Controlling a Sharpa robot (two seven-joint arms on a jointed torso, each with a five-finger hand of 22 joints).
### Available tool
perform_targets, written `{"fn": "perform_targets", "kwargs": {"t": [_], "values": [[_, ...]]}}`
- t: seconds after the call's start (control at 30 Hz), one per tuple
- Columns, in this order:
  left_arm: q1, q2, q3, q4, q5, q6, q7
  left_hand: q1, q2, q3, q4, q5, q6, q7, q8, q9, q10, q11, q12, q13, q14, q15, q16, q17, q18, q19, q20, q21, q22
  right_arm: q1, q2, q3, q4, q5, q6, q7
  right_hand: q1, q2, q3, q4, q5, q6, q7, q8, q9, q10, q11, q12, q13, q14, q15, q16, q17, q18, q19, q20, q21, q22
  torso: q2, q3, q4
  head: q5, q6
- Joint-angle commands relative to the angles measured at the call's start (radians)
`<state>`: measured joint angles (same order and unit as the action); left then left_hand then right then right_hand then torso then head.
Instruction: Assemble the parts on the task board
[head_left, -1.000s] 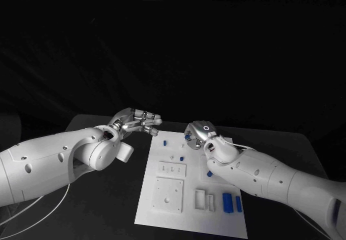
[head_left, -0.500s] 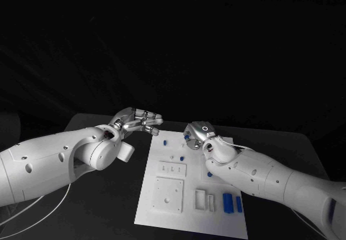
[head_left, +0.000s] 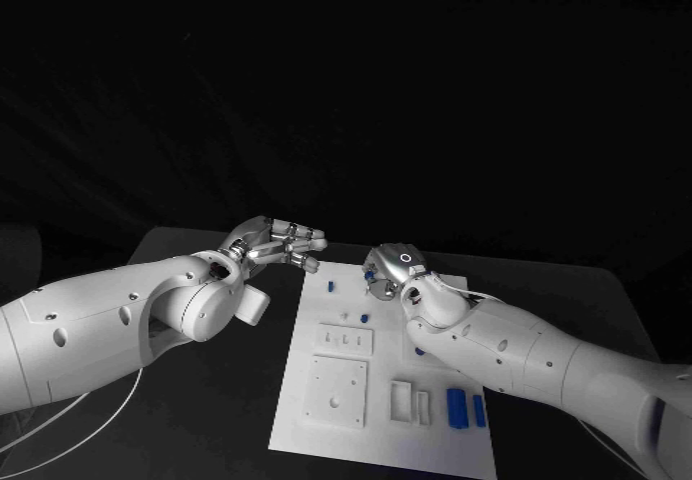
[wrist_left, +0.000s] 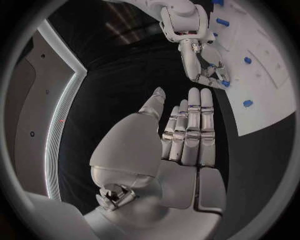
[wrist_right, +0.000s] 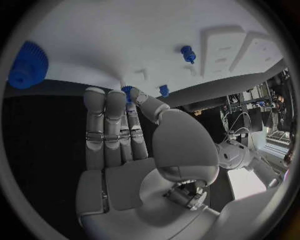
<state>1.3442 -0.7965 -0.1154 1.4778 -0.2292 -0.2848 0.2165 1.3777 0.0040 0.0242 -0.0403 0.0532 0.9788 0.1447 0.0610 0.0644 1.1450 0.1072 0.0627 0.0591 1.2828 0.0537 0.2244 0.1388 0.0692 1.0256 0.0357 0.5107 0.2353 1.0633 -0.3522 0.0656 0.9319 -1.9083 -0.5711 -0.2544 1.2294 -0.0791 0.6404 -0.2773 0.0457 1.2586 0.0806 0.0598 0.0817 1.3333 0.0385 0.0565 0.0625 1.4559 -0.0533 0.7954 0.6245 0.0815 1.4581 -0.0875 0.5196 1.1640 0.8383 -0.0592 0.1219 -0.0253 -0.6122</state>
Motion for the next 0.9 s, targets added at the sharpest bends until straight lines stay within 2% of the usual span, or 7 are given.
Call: {"fn": "perform_targets", "kwargs": {"t": [0.03, 0.2, 0.43, 0.7, 0.9], "values": [[0.002, 0.003, 0.001, 0.0, -0.004, 0.016, 0.006, 0.002, 0.006, 0.002, -0.005, -0.001, -0.002, 0.003, 0.002, 0.001, -0.009, 0.001, -0.005, 0.0, 0.003, -0.001, 0.0, 0.001, 0.006, -0.006, -0.002, 0.004, -0.001, -0.001, 0.004, 0.0, -0.005, -0.008, 0.014, 0.004, 0.008, 0.006, 0.004, 0.0, 0.003, 0.004, -0.001, 0.005, 0.001, 0.019, -0.015, 0.003, 0.001, -0.001, -0.008, -0.005, 0.0, 0.02, 0.007, 0.001, -0.008, 0.006, 0.001, -0.0013, -0.0012, 0.001, 0.0], [0.002, 0.005, 0.001, -0.004, -0.004, 0.017, 0.005, 0.002, 0.006, 0.002, -0.005, -0.001, -0.002, 0.003, 0.002, 0.001, -0.009, 0.001, -0.005, 0.0, 0.003, -0.001, 0.0, 0.001, 0.006, -0.006, -0.002, 0.004, -0.001, -0.001, 0.011, 0.0, -0.015, -0.01, 0.016, 0.0, 0.009, 0.006, 0.004, 0.0, 0.003, 0.004, -0.001, 0.004, 0.001, 0.019, -0.015, 0.003, 0.001, -0.001, -0.008, -0.005, 0.0, 0.02, 0.007, 0.001, -0.009, 0.006, 0.001, -0.001, -0.0039, 0.004, 0.0], [0.002, 0.007, 0.001, -0.005, -0.004, 0.018, 0.004, 0.002, 0.006, 0.002, -0.005, -0.001, -0.002, 0.003, 0.002, 0.001, -0.009, 0.001, -0.005, 0.0, 0.003, -0.001, 0.0, 0.001, 0.006, -0.006, -0.002, 0.004, -0.001, -0.001, 0.016, -0.001, -0.025, -0.014, 0.029, -0.008, 0.007, 0.006, 0.005, 0.0, 0.003, 0.003, 0.0, 0.005, 0.001, 0.017, -0.014, 0.003, 0.001, -0.001, -0.008, -0.005, -0.001, 0.021, 0.01, 0.001, -0.02, 0.015, 0.003, -0.0011, -0.0019, 0.002, -0.002], [0.002, 0.005, 0.001, -0.005, -0.004, 0.019, 0.004, 0.001, 0.006, 0.001, -0.005, -0.001, -0.003, 0.003, 0.002, 0.002, -0.01, 0.0, -0.005, 0.0, 0.003, -0.001, 0.0, 0.001, 0.006, -0.007, -0.002, 0.006, -0.003, -0.001, 0.01, -0.001, -0.022, -0.025, 0.043, -0.02, 0.007, 0.005, 0.01, -0.001, 0.004, 0.002, 0.0, 0.004, 0.001, 0.017, -0.014, 0.003, 0.001, -0.001, -0.008, -0.004, 0.0, 0.021, 0.012, 0.001, -0.025, 0.024, 0.002, -0.0012, -0.0048, 0.0, -0.004], [0.002, 0.004, 0.001, -0.006, -0.004, 0.019, 0.004, 0.001, 0.006, 0.001, -0.005, -0.001, -0.003, 0.003, 0.002, 0.002, -0.01, 0.0, -0.005, 0.0, 0.003, -0.001, 0.0, 0.001, 0.006, -0.007, -0.002, 0.006, -0.003, -0.001, 0.005, -0.001, -0.016, -0.032, 0.046, -0.028, 0.006, 0.002, 0.015, -0.001, 0.005, 0.004, -0.001, 0.005, 0.003, 0.018, -0.014, 0.003, 0.002, -0.003, -0.009, -0.004, 0.0, 0.022, 0.015, 0.001, -0.028, 0.033, 0.002, -0.001, -0.0038, 0.0, -0.005]]}}
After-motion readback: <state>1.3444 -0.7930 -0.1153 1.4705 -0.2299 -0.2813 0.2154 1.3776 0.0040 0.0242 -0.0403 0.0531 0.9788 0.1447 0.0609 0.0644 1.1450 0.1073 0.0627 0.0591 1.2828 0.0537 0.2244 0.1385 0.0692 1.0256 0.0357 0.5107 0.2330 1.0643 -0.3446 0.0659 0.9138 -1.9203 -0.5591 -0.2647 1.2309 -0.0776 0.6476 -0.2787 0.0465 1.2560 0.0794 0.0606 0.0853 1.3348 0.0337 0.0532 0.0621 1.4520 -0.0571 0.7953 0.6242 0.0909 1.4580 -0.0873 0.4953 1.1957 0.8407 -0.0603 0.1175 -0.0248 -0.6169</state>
